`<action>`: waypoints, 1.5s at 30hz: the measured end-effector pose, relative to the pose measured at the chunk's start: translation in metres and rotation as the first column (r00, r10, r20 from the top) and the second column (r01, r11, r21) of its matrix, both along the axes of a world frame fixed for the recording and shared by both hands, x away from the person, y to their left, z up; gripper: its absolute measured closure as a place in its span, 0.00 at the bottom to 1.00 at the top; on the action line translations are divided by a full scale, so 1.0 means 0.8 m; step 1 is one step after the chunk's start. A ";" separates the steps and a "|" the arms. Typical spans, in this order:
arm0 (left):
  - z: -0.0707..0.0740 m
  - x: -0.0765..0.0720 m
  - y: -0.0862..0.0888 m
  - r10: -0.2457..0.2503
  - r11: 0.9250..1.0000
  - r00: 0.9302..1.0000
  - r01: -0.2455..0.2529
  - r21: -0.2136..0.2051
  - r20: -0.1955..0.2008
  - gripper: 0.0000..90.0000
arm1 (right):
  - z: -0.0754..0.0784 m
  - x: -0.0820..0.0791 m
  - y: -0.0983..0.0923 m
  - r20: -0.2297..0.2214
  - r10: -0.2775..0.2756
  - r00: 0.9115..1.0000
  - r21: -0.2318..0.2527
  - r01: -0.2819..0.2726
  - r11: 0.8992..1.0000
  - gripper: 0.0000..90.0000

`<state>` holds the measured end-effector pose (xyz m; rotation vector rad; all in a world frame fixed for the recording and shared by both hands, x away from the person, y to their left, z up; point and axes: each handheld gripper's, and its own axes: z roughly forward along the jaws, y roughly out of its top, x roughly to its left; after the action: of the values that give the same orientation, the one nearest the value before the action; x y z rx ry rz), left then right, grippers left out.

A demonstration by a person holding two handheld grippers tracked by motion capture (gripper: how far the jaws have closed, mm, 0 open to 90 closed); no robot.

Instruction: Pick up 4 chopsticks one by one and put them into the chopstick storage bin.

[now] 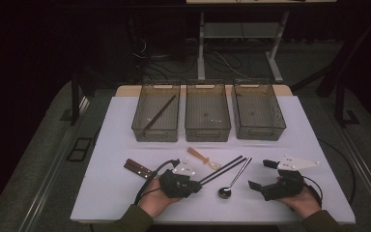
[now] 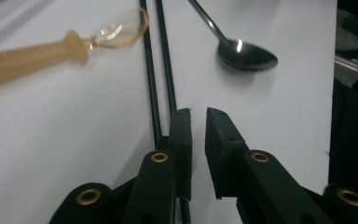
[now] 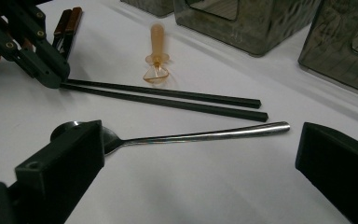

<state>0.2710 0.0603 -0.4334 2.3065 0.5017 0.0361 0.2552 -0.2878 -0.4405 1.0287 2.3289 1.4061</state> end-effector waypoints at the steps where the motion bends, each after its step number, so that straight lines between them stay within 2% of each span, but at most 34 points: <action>1: 0.001 0.001 -0.002 0.011 1.000 1.000 -0.010 -0.007 0.004 0.87 | 0.000 0.000 0.000 0.000 0.000 1.000 -0.001 0.000 1.000 0.01; 5: 0.002 0.011 -0.011 0.035 0.999 0.999 -0.034 -0.025 0.027 0.85 | 0.000 0.001 0.000 0.000 -0.002 1.000 0.000 0.002 1.000 0.01; 10: -0.001 0.021 -0.024 0.042 0.998 0.999 -0.041 -0.051 0.020 0.84 | -0.001 0.001 0.000 -0.004 -0.003 1.000 0.002 0.003 1.000 0.01; 14: -0.005 0.024 -0.040 0.030 0.999 0.999 -0.029 -0.031 0.030 0.84 | -0.001 0.001 0.000 -0.006 -0.002 1.000 0.003 0.002 1.000 0.01; 19: -0.012 0.026 -0.057 0.017 1.000 0.997 -0.018 0.020 0.077 0.86 | 0.000 0.001 -0.001 -0.004 -0.001 1.000 0.002 0.001 1.000 0.01; 21: -0.014 0.026 -0.058 0.023 1.000 0.997 -0.024 0.017 0.070 0.86 | 0.000 0.000 -0.001 -0.002 0.000 1.000 0.003 0.000 1.000 0.01; 28: -0.016 0.026 -0.058 0.013 0.999 0.997 -0.017 0.047 0.076 0.89 | 0.000 0.000 -0.001 0.001 0.001 1.000 0.003 -0.001 1.000 0.01; 29: -0.018 0.026 -0.060 0.026 0.999 0.997 -0.029 0.035 0.075 0.89 | 0.000 0.000 0.000 0.000 0.001 1.000 0.004 -0.001 1.000 0.01; 33: -0.016 0.026 -0.060 0.015 0.998 0.997 -0.020 0.058 0.080 0.89 | 0.000 0.000 0.000 0.000 0.000 1.000 0.002 0.000 1.000 0.01; 45: -0.014 0.026 -0.065 0.050 0.996 0.996 -0.055 0.076 0.067 0.94 | 0.000 0.000 0.000 0.001 0.003 1.000 0.002 -0.003 1.000 0.01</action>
<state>0.2914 0.0079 -0.4448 2.3591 0.5364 0.1588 0.2555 -0.2879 -0.4406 1.0260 2.3298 1.4100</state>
